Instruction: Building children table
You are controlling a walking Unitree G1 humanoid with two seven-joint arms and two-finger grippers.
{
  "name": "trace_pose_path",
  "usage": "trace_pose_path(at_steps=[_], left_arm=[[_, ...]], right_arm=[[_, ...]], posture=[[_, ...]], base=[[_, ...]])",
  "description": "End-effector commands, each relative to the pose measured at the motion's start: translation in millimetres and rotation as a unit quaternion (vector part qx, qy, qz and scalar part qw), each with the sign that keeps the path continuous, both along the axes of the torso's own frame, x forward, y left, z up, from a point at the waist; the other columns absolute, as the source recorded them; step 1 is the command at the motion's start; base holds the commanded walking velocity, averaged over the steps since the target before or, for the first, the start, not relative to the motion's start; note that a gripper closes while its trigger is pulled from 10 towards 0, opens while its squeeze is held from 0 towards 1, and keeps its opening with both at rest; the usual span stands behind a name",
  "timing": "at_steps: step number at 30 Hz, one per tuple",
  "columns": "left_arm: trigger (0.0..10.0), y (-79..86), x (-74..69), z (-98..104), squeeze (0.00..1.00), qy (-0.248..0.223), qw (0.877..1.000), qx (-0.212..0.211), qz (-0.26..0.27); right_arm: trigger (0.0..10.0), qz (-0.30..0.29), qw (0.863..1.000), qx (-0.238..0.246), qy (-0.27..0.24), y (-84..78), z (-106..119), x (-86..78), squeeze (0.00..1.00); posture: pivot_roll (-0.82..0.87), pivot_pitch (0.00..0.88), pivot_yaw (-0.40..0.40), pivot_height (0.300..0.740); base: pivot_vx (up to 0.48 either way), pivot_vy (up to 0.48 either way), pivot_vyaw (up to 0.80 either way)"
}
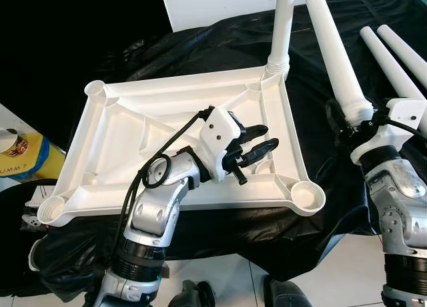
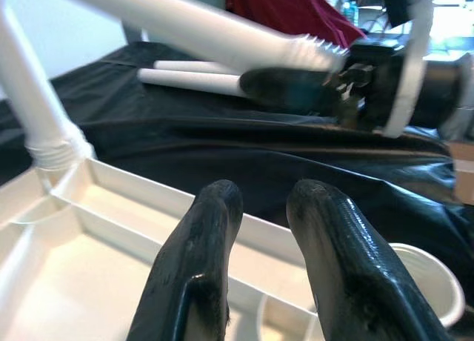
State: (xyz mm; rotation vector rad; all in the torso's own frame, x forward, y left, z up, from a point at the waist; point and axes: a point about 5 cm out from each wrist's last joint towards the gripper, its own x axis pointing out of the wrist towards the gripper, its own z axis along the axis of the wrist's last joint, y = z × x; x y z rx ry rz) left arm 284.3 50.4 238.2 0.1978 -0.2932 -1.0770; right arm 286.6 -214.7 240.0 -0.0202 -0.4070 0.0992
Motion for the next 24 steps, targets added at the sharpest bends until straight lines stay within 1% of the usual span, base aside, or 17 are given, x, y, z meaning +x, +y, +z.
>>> trace_pose_path(at_steps=[1, 2, 5, 7, 11, 12, 13, 17, 20, 21, 22, 23, 24], left_arm=[[10.0, 7.6, 7.1, 1, 0.00, 0.006, 0.999, -0.015, 0.038], [10.0, 10.0, 10.3, 4, 0.00, 0.006, 0.999, -0.016, 0.038], [10.0, 10.6, 11.2, 5, 0.00, 0.006, 0.999, -0.017, 0.037], [10.0, 13.1, 15.9, 8, 0.00, 0.011, 0.999, -0.022, 0.039], [10.0, 16.2, 22.1, 15, 0.00, 0.017, 0.999, -0.035, 0.036], [10.0, 16.2, 22.1, 15, 0.00, 0.017, 0.999, -0.035, 0.036], [10.0, 17.0, 23.0, 17, 0.00, 0.013, 0.999, -0.035, 0.032], [10.0, 18.2, 24.1, 19, 0.00, 0.017, 0.999, -0.039, 0.027], [10.0, 22.9, 26.0, 27, 0.00, 0.036, 0.997, -0.074, 0.002], [10.0, 22.9, 26.0, 27, 0.00, 0.036, 0.997, -0.074, 0.002], [10.0, 25.1, 25.2, 31, 1.00, 0.046, 0.994, -0.094, -0.014], [10.0, 25.1, 25.2, 31, 1.00, 0.046, 0.994, -0.094, -0.014], [10.0, 28.1, 23.8, 39, 1.00, 0.058, 0.989, -0.129, -0.037]], right_arm=[[10.0, 0.018, 0.998, -0.007, -0.067, 8.4, 21, -7.1, 0.00], [10.0, 0.034, 0.994, 0.004, -0.100, 13.9, 32, -11.1, 0.00], [10.0, 0.038, 0.993, 0.008, -0.110, 15.2, 35, -12.2, 0.00], [10.0, 0.048, 0.988, 0.004, -0.147, 21.5, 50, -17.0, 0.00], [10.0, 0.062, 0.978, -0.005, -0.197, 31.7, 71, -23.7, 0.00], [10.0, 0.062, 0.978, -0.005, -0.197, 31.7, 71, -23.7, 0.00], [10.0, 0.064, 0.975, -0.007, -0.213, 34.4, 78, -26.2, 0.00], [10.0, 0.069, 0.972, -0.010, -0.223, 36.9, 83, -28.0, 0.00], [10.0, 0.087, 0.968, -0.027, -0.232, 44.4, 84, -31.7, 0.00], [10.0, 0.087, 0.968, -0.027, -0.232, 44.4, 84, -31.7, 0.00], [10.0, 0.095, 0.969, -0.030, -0.227, 46.6, 81, -32.1, 0.00], [10.0, 0.095, 0.969, -0.030, -0.227, 46.6, 81, -32.1, 0.00], [10.0, 0.106, 0.970, -0.037, -0.213, 49.4, 74, -31.9, 0.00]], posture=[[-0.18, 0.176, 0.098, 0.740], [-0.18, 0.175, 0.102, 0.740], [-0.18, 0.175, 0.102, 0.740], [-0.19, 0.173, 0.112, 0.740], [-0.19, 0.172, 0.121, 0.740], [-0.19, 0.172, 0.121, 0.740], [-0.19, 0.171, 0.123, 0.740], [-0.19, 0.170, 0.124, 0.740], [-0.19, 0.171, 0.124, 0.740], [-0.19, 0.171, 0.124, 0.740], [-0.19, 0.172, 0.122, 0.740], [-0.19, 0.172, 0.122, 0.740], [-0.19, 0.170, 0.119, 0.740]], base=[[0.000, 0.000, 0.00], [0.000, 0.000, 0.00], [0.000, 0.000, 0.00], [0.000, 0.000, 0.00], [0.000, 0.000, 0.00], [0.000, 0.000, 0.00], [0.000, 0.000, 0.00], [0.000, 0.000, 0.00], [0.000, 0.000, 0.00], [0.000, 0.000, 0.00], [0.000, 0.000, 0.00], [0.000, 0.000, 0.00], [0.000, 0.000, 0.00]])
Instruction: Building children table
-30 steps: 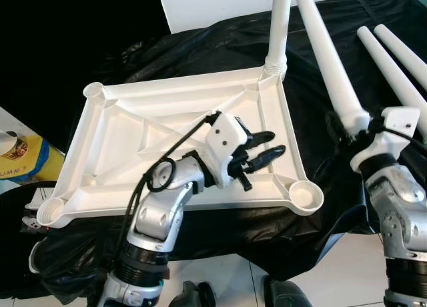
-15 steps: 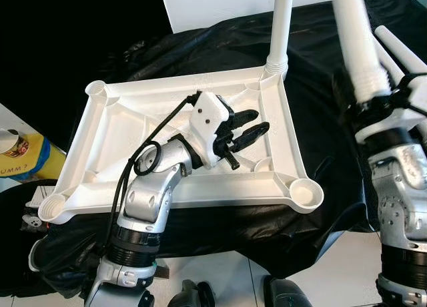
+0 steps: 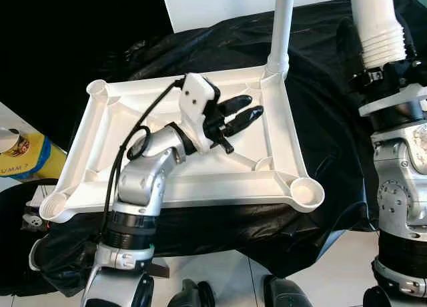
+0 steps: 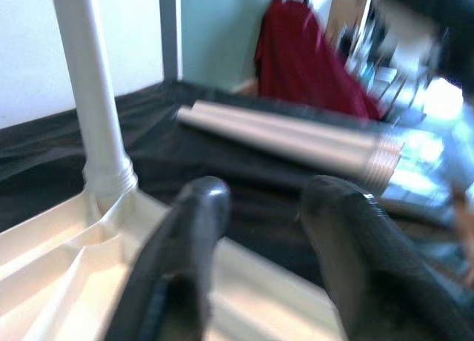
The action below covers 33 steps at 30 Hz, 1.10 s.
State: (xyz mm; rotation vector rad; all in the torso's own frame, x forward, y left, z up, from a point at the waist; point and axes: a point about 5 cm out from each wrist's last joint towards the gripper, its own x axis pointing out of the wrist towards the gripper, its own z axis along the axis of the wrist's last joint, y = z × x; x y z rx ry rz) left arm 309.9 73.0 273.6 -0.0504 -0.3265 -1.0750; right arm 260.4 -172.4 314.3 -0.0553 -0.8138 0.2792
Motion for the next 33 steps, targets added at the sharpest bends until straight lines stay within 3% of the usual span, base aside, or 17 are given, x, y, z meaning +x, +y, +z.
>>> trace_pose_path(at_steps=[1, 7, 16, 17, 22, 33], left_arm=[[10.0, 5.5, -1.9, 3, 1.00, 0.010, 0.999, -0.022, -0.021], [10.0, 6.3, -3.5, 20, 1.00, 0.022, 0.994, -0.078, -0.072], [10.0, 2.6, -2.9, 22, 1.00, 0.061, 0.986, -0.106, -0.109], [10.0, 1.5, -2.3, 21, 0.00, 0.075, 0.984, -0.108, -0.116], [10.0, -5.2, 6.3, 8, 0.00, 0.133, 0.982, -0.089, -0.104], [10.0, -8.6, 16.1, -9, 0.00, 0.203, 0.974, -0.063, -0.072]], right_arm=[[10.0, 0.018, 1.000, -0.015, -0.012, 7.1, -1, -5.8, 0.00], [10.0, 0.036, 0.998, -0.035, 0.023, 12.4, -18, -3.0, 0.00], [10.0, 0.055, 0.995, -0.053, 0.071, 19.5, -44, 0.1, 0.00], [10.0, 0.060, 0.993, -0.056, 0.082, 21.7, -51, -0.2, 0.00], [10.0, 0.085, 0.986, -0.075, 0.121, 35.6, -77, -4.0, 0.00], [10.0, 0.106, 0.979, -0.088, 0.148, 49.6, -98, -12.4, 0.00]], posture=[[-0.19, 0.170, 0.119, 0.740], [-0.19, 0.164, 0.108, 0.740], [-0.19, 0.156, 0.098, 0.740], [-0.19, 0.154, 0.097, 0.740], [-0.19, 0.147, 0.098, 0.740], [-0.20, 0.141, 0.104, 0.740]], base=[[0.000, 0.000, 0.00], [0.000, 0.000, 0.00], [0.000, 0.000, 0.00], [0.000, 0.000, 0.00], [0.000, 0.000, 0.00], [0.000, 0.000, 0.00]])
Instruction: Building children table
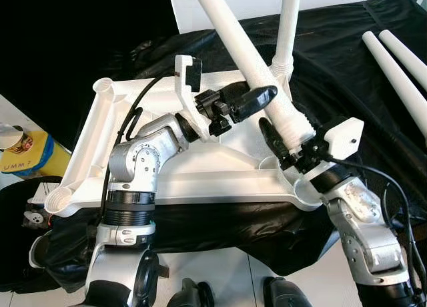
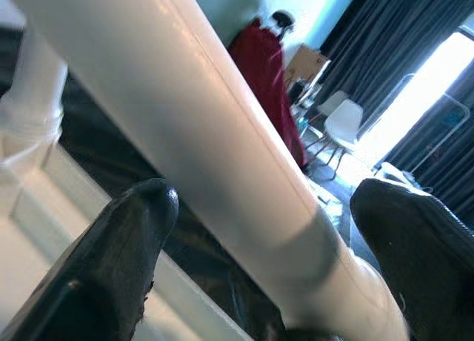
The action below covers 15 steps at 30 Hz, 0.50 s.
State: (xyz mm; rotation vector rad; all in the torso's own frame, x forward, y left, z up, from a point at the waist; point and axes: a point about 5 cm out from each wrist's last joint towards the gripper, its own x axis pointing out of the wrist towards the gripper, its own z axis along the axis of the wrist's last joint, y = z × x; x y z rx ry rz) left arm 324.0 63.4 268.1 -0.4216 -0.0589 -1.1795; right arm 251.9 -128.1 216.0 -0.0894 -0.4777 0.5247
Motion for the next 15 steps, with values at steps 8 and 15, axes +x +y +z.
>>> trace_pose_path(at_steps=[8, 15], left_arm=[[10.0, 13.0, 18.6, 17, 0.00, 0.079, 0.993, -0.077, 0.035], [10.0, 28.1, 34.5, 20, 0.00, 0.119, 0.985, -0.102, 0.073]], right_arm=[[10.0, 0.028, 0.999, -0.025, 0.027, 8.5, -24, -15.2, 0.00], [10.0, 0.030, 0.998, -0.035, 0.038, 6.8, -31, -18.3, 0.00]], posture=[[-0.20, 0.148, 0.110, 0.740], [-0.20, 0.155, 0.115, 0.740]], base=[[0.000, 0.000, 0.00], [0.000, 0.000, 0.00]])
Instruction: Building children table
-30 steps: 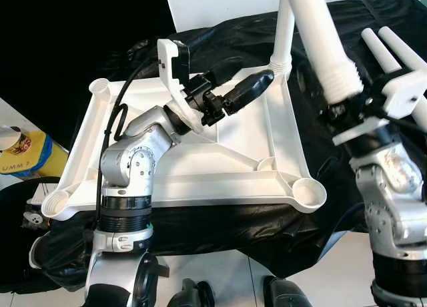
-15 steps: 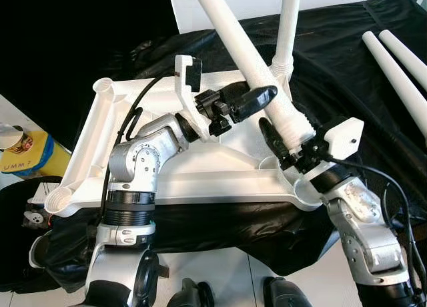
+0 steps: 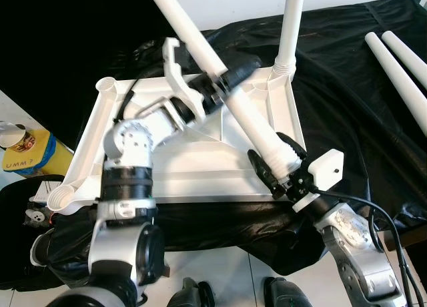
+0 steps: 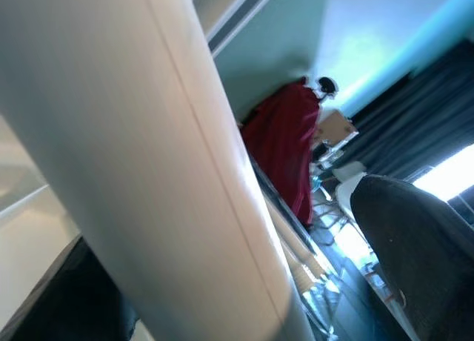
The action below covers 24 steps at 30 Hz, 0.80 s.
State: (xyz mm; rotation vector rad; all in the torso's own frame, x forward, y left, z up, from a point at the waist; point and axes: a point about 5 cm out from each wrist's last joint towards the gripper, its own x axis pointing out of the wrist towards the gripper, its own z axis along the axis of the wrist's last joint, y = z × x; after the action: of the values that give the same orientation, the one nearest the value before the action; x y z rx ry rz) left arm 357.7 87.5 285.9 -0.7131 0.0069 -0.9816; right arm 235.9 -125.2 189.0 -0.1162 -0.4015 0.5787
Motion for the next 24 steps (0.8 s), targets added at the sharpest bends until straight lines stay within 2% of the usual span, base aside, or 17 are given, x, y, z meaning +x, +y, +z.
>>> trace_pose_path(at_steps=[1, 2, 5, 6, 7, 24], left_arm=[[10.0, 5.5, 2.7, 0.7, 0.00, 0.003, 1.000, -0.002, 0.009], [10.0, 8.8, 7.0, -3.5, 0.00, 0.021, 0.999, 0.001, 0.025], [10.0, 10.1, 8.7, -5.0, 0.00, 0.030, 0.999, 0.002, 0.032], [4.4, 10.4, 8.8, -5.3, 0.00, 0.031, 0.999, 0.003, 0.034], [0.0, 10.9, 9.0, -5.6, 0.00, 0.032, 0.999, 0.000, 0.036], [0.0, 14.8, 10.4, -0.5, 0.00, 0.035, 0.998, -0.005, 0.043]], right_arm=[[10.0, 0.010, 1.000, -0.008, 0.005, 3.8, -4.1, -2.4, 0.00], [10.0, 0.006, 1.000, -0.010, 0.004, 2.8, -4.2, -1.3, 0.00], [10.0, 0.003, 1.000, -0.011, 0.002, 2.2, -4.1, -0.5, 0.00], [10.0, 0.001, 1.000, -0.010, 0.001, 1.6, -3.8, 0.2, 0.00], [10.0, -0.002, 1.000, -0.009, 0.000, 1.2, -3.7, 1.0, 0.00], [10.0, -0.005, 1.000, 0.004, 0.003, 3.9, -4.9, 3.6, 0.00]], posture=[[-0.20, 0.155, 0.115, 0.740], [-0.20, 0.156, 0.117, 0.740], [-0.20, 0.156, 0.117, 0.740], [-0.20, 0.156, 0.118, 0.740], [-0.20, 0.154, 0.118, 0.740], [-0.18, 0.157, 0.114, 0.740]], base=[[0.000, 0.000, 0.00], [0.000, 0.000, 0.00], [0.000, 0.000, 0.00], [0.000, 0.000, 0.00], [0.000, 0.000, 0.00], [0.000, 0.000, 0.00]])
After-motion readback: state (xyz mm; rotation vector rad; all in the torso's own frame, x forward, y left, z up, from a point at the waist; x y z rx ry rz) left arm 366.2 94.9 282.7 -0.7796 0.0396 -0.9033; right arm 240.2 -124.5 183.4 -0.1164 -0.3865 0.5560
